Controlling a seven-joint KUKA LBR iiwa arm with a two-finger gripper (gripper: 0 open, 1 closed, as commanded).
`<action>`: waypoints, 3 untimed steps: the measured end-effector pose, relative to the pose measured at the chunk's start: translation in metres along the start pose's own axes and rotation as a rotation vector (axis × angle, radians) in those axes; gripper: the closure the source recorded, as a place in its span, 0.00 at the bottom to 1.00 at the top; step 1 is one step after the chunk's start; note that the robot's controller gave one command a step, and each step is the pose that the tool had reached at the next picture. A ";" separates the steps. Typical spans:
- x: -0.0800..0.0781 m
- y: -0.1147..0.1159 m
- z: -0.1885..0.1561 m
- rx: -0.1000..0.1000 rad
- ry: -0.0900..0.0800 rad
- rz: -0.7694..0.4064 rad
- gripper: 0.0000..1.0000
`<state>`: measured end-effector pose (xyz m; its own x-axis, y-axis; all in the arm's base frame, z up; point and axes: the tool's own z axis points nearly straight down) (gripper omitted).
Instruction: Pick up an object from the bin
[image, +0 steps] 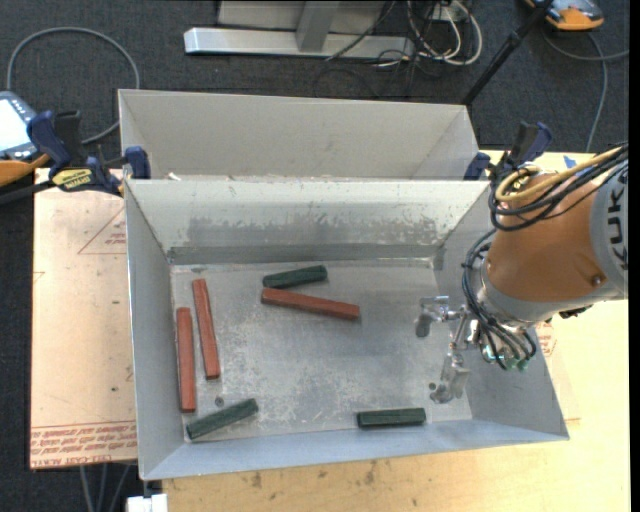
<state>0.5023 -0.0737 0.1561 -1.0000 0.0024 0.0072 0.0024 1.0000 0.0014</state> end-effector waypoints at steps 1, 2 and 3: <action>0.018 0.073 0.084 -0.002 -0.021 -0.032 0.00; 0.020 0.070 0.080 0.000 -0.012 -0.029 1.00; 0.020 0.070 0.080 0.000 -0.012 -0.029 1.00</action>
Offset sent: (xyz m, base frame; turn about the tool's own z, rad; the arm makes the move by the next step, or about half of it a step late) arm -0.0221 0.0688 -0.0827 -0.0272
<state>0.4823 -0.0038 0.0759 -0.9996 -0.0269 -0.0046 -0.0269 0.9996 0.0012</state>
